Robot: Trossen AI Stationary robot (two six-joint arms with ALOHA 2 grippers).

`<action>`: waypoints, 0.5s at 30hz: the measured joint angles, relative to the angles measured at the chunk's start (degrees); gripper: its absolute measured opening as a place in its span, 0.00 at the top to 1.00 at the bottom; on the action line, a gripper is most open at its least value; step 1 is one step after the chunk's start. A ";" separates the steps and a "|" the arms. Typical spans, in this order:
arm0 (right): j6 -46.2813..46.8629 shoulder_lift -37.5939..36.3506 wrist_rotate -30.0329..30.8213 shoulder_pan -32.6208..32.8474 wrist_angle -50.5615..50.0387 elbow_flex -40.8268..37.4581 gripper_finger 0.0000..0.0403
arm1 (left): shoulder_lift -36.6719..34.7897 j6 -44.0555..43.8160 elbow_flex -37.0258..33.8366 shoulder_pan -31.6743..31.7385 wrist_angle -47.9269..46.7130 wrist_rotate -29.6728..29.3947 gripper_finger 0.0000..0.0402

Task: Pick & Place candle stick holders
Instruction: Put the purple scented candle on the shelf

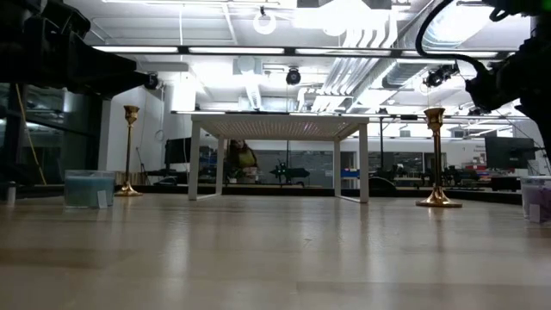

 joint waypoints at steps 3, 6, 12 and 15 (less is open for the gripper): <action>0.01 0.86 -0.89 0.00 0.01 0.00 0.66 | 0.00 -0.01 0.00 0.00 0.00 0.01 0.28; 0.01 0.92 -0.96 0.00 0.11 0.00 0.66 | 0.02 0.01 0.01 0.00 0.00 0.02 0.28; 0.01 0.92 -0.98 -0.07 0.11 0.00 0.66 | 0.00 0.00 0.01 0.00 0.00 0.02 0.28; 0.56 0.92 -0.98 -0.08 0.03 0.00 0.66 | 0.00 0.01 0.01 0.00 0.00 0.02 0.28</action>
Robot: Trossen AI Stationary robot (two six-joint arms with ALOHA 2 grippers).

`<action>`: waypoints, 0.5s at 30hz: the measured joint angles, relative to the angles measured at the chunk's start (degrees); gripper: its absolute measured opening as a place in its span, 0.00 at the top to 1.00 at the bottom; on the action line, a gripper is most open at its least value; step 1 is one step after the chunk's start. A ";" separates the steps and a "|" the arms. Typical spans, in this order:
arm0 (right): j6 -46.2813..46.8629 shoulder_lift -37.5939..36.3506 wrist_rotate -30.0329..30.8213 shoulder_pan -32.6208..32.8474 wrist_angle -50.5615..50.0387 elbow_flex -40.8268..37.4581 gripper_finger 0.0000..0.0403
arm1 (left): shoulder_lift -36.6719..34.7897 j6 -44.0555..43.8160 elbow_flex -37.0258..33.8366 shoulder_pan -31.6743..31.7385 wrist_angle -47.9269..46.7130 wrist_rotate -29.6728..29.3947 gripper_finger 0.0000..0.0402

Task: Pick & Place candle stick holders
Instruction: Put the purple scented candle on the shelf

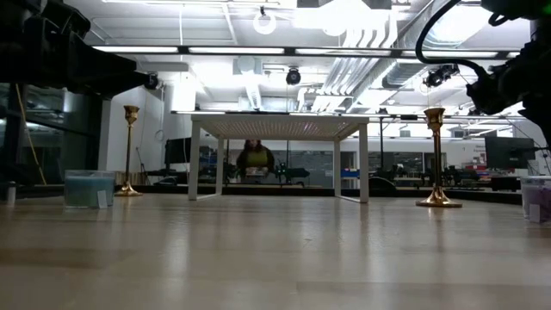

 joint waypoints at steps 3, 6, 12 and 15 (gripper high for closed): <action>0.26 0.00 0.00 0.01 -0.03 0.00 0.66 | 0.00 0.00 -0.01 0.00 0.00 0.00 0.28; 0.67 0.00 0.07 0.01 -0.05 0.00 0.66 | 0.01 0.00 -0.02 0.00 0.00 0.00 0.28; 2.30 0.00 0.11 -0.01 -0.34 0.00 0.66 | 0.01 0.00 -0.01 0.00 0.00 -0.01 0.28; 2.77 0.00 0.11 -0.01 -0.34 0.00 0.66 | 0.01 0.00 -0.01 0.00 0.00 0.00 0.28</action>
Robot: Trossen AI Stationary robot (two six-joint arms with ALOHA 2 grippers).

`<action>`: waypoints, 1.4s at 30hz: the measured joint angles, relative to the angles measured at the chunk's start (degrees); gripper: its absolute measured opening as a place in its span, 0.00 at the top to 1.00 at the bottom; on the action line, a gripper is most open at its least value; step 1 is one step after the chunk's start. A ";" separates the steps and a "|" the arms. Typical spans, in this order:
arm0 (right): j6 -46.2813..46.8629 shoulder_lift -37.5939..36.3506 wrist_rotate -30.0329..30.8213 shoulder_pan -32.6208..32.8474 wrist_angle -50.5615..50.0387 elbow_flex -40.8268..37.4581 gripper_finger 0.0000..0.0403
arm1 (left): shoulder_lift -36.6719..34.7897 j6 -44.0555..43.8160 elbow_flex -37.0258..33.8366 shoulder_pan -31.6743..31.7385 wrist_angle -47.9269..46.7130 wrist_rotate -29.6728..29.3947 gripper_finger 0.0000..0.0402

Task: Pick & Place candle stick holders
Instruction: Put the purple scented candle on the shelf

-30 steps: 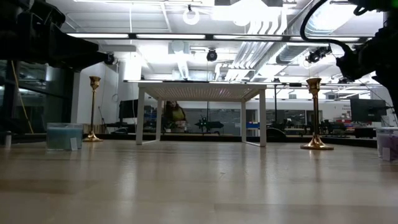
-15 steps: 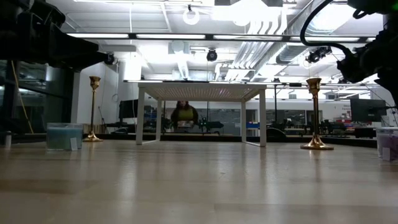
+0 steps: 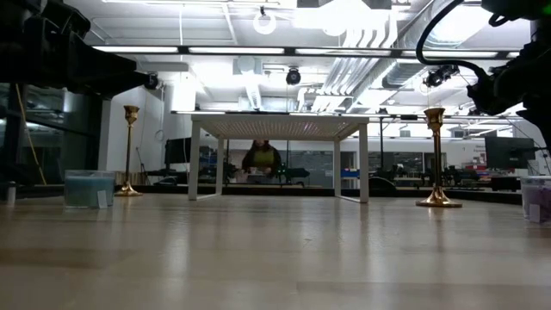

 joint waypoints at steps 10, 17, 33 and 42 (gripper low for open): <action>0.09 0.00 0.05 -0.02 0.04 0.00 0.83 | -0.01 0.00 0.01 0.00 0.00 0.00 0.28; -0.03 0.00 0.37 -0.02 0.04 0.00 0.95 | -0.01 0.00 0.00 0.00 0.00 -0.01 0.28; -5.49 0.00 0.07 -0.02 0.34 0.99 1.00 | 0.00 0.00 0.01 0.00 0.00 0.00 0.28; -9.14 -0.04 0.07 -0.15 -4.21 8.28 1.00 | -0.01 -0.02 -0.01 0.00 0.00 -0.02 0.28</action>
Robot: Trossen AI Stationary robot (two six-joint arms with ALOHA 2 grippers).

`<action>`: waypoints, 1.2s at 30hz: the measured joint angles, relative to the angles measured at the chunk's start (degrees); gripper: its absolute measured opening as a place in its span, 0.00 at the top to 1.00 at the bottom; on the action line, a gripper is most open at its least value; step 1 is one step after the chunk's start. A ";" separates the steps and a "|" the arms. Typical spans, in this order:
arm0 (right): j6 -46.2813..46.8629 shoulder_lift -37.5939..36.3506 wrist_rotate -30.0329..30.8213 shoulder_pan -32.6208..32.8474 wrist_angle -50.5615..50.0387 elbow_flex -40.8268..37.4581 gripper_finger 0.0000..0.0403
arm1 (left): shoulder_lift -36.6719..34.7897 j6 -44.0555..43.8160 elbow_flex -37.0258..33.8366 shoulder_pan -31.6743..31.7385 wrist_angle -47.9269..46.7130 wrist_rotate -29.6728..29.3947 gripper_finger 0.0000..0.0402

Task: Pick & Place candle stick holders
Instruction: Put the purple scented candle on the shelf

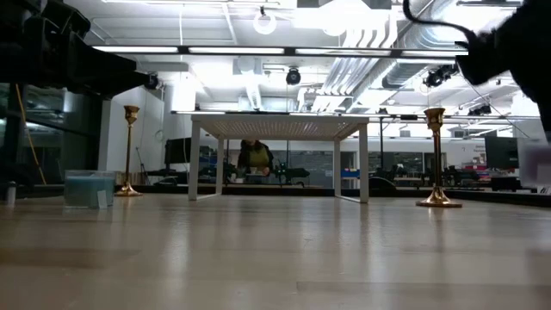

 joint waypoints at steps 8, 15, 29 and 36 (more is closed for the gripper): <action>-5.28 -0.05 1.85 -2.96 -5.08 7.84 1.00 | 0.00 0.02 0.02 0.00 0.00 0.00 0.28; -9.72 -0.07 2.21 -4.82 -6.06 9.47 1.00 | 0.01 0.02 0.01 0.00 0.00 0.01 0.28; -16.13 -0.07 -0.12 -5.54 -6.01 9.43 1.00 | 0.00 0.02 0.00 0.00 0.00 0.02 0.28; -22.34 -0.06 -0.69 -6.78 -2.38 9.83 1.00 | 0.00 1.42 0.01 0.00 0.00 -0.02 0.28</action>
